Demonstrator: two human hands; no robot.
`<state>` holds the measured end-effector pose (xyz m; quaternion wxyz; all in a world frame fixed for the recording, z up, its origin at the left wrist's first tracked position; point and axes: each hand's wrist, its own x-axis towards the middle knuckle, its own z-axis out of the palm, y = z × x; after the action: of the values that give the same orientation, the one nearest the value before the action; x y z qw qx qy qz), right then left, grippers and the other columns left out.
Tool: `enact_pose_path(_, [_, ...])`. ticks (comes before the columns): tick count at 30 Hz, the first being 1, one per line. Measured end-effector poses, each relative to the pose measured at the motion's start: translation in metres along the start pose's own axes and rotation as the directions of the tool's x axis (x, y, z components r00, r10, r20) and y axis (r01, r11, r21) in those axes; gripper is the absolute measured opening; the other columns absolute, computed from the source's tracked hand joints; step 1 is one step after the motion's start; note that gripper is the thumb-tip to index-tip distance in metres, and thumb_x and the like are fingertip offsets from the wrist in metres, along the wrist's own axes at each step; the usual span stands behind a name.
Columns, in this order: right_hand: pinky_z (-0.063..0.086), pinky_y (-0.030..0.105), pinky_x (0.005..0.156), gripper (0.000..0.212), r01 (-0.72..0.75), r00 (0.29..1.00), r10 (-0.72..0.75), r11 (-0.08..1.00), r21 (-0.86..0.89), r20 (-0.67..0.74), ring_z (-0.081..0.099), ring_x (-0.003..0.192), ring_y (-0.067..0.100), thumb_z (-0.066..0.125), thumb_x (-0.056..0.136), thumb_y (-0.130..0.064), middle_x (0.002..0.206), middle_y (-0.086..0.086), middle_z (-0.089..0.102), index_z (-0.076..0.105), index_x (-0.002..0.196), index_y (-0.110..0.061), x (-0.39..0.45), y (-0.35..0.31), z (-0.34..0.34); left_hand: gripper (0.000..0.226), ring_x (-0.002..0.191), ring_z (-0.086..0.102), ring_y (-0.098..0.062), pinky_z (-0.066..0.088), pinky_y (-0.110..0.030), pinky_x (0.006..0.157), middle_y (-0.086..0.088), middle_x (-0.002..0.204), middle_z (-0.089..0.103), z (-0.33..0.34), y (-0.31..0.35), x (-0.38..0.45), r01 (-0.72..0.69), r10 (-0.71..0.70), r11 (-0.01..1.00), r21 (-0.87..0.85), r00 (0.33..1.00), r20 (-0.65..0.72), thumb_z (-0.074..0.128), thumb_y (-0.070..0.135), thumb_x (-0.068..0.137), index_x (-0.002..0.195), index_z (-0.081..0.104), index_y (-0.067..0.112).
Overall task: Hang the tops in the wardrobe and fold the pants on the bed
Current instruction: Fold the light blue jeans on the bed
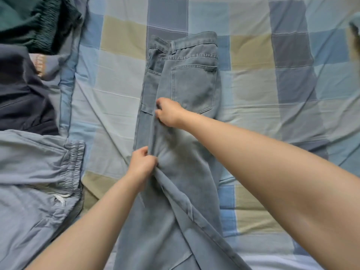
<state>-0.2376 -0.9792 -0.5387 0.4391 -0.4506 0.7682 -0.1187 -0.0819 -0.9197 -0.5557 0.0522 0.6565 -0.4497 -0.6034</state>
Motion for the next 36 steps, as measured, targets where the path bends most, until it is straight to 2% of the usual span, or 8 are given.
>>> enact_pose_path(4, [0.042,0.038,0.086,0.061,0.157,0.984,-0.109,0.9,-0.407,0.139,0.051,0.117,0.04,0.038,0.09,-0.001,0.129,0.02,0.047,0.03,0.145,-0.025,0.017,-0.009,0.017,0.036,0.043,0.054,-0.008,0.05,-0.02,0.043,0.005,0.046,0.053,-0.032,-0.027,0.009,0.168,-0.162,0.985,-0.035,0.976,0.146,0.053,-0.014,0.084,0.062,0.048,0.014])
enact_pose_path(8, [0.038,0.043,0.075,0.05,0.135,0.988,-0.145,0.723,-0.678,0.042,0.051,0.112,0.044,0.04,0.092,-0.001,0.125,0.019,0.041,0.036,0.138,-0.02,0.041,-0.021,0.012,0.013,0.069,0.062,-0.018,0.056,-0.021,0.058,-0.011,0.075,0.065,-0.031,-0.035,0.019,0.122,-0.109,0.992,-0.043,0.965,0.24,0.055,-0.01,0.089,0.082,0.063,-0.002])
enact_pose_path(14, [0.038,0.042,0.071,0.04,-0.007,0.996,-0.065,0.588,-0.809,-0.056,0.052,0.112,0.041,0.048,0.088,0.006,0.125,0.022,0.045,0.047,0.126,-0.008,0.065,-0.028,-0.008,0.018,0.084,0.062,-0.023,0.058,-0.028,0.073,-0.017,0.093,0.064,-0.049,-0.041,0.025,0.077,-0.036,0.992,-0.095,0.925,0.379,0.054,-0.006,0.092,0.106,0.063,-0.014])
enact_pose_path(18, [0.036,0.041,0.065,0.038,-0.005,0.948,-0.236,0.662,-0.75,-0.215,0.058,0.099,0.042,0.046,0.082,0.016,0.118,0.024,0.046,0.049,0.116,-0.001,0.065,-0.033,-0.007,0.017,0.083,0.066,-0.019,0.058,-0.032,0.08,-0.013,0.096,0.07,-0.065,-0.039,0.029,0.098,0.007,0.973,-0.207,0.89,0.456,0.053,-0.003,0.095,0.105,0.066,-0.001])
enact_pose_path(23, [0.04,0.04,0.065,0.034,0.065,0.887,-0.408,0.573,-0.817,-0.216,0.052,0.103,0.033,0.042,0.083,0.016,0.12,0.02,0.047,0.054,0.11,-0.001,0.069,-0.046,0.01,0.018,0.07,0.069,-0.011,0.054,-0.019,0.059,-0.006,0.085,0.074,-0.091,-0.051,0.036,0.13,0.016,0.955,-0.266,0.875,0.484,0.054,-0.003,0.094,0.108,0.066,-0.001])
enact_pose_path(31, [0.041,0.039,0.099,0.062,0.103,0.975,-0.18,0.89,-0.443,-0.134,0.044,0.121,0.033,0.045,0.088,0.001,0.132,0.016,0.043,0.033,0.145,-0.019,0.07,-0.029,0.015,0.018,0.061,0.069,-0.005,0.055,-0.017,0.057,0.003,0.072,0.074,-0.093,-0.056,0.043,0.146,-0.057,0.969,-0.198,0.916,0.397,0.05,0.006,0.099,0.096,0.068,0.009])
enact_pose_path(34, [0.04,0.027,0.092,0.053,0.144,0.854,-0.147,0.989,-0.045,-0.498,0.054,0.105,0.023,0.042,0.083,0.005,0.117,0.013,0.055,0.047,0.133,-0.012,0.026,0.004,0.009,0.018,0.055,0.066,-0.001,0.052,-0.015,0.051,0.006,0.065,0.072,-0.089,-0.057,0.039,0.157,-0.068,0.959,-0.234,0.935,0.349,0.049,0.008,0.1,0.094,0.066,0.01])
enact_pose_path(36, [0.04,0.026,0.085,0.035,0.027,0.722,0.08,0.989,0.142,-0.687,0.056,0.094,0.024,0.044,0.085,0.002,0.106,0.014,0.06,0.056,0.116,-0.006,-0.015,0.047,0.008,0.017,0.054,0.066,-0.001,0.052,-0.016,0.05,0.005,0.065,0.072,-0.085,-0.056,0.035,0.171,-0.085,0.948,-0.267,0.948,0.305,0.049,0.01,0.101,0.096,0.065,0.008])
